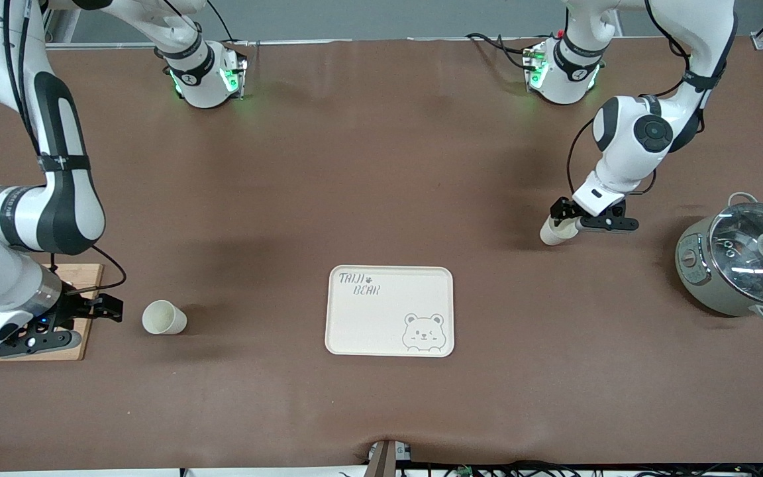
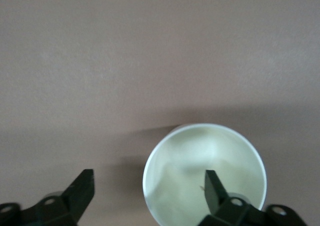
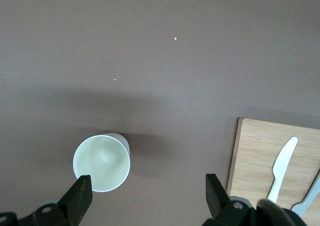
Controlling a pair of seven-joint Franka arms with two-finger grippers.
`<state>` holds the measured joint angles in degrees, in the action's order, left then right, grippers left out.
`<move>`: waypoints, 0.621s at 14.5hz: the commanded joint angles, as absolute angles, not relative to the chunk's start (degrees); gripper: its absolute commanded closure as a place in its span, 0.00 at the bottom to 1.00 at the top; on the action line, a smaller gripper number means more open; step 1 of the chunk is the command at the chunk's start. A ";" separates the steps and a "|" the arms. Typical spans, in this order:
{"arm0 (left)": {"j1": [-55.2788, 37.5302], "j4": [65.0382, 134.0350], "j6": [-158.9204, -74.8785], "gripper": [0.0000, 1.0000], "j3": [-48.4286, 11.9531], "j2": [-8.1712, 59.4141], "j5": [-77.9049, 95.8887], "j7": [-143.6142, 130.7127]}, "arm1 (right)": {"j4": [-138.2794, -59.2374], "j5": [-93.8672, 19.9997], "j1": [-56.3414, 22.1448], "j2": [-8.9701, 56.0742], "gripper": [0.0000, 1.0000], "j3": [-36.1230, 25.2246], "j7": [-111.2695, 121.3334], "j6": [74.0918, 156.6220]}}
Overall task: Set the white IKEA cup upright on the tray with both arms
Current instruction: 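Close the left gripper on the cup while the right gripper reaches the other cup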
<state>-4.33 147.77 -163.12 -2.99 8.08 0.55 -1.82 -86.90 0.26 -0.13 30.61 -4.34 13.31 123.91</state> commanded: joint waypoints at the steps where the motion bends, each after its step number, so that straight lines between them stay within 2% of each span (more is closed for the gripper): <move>1: -3.87 146.43 -163.13 1.00 -3.34 8.88 1.59 -0.53 | -86.22 0.62 -0.44 31.37 0.00 -3.78 13.89 123.66; 5: -3.95 145.29 -163.12 1.00 -3.34 9.23 1.58 -0.26 | -86.31 0.53 -0.53 34.01 0.00 -3.69 13.97 125.68; 9: -4.57 140.99 -162.60 1.00 -3.34 10.55 1.58 -1.05 | -87.18 0.62 -0.70 34.54 0.00 -3.69 14.06 125.68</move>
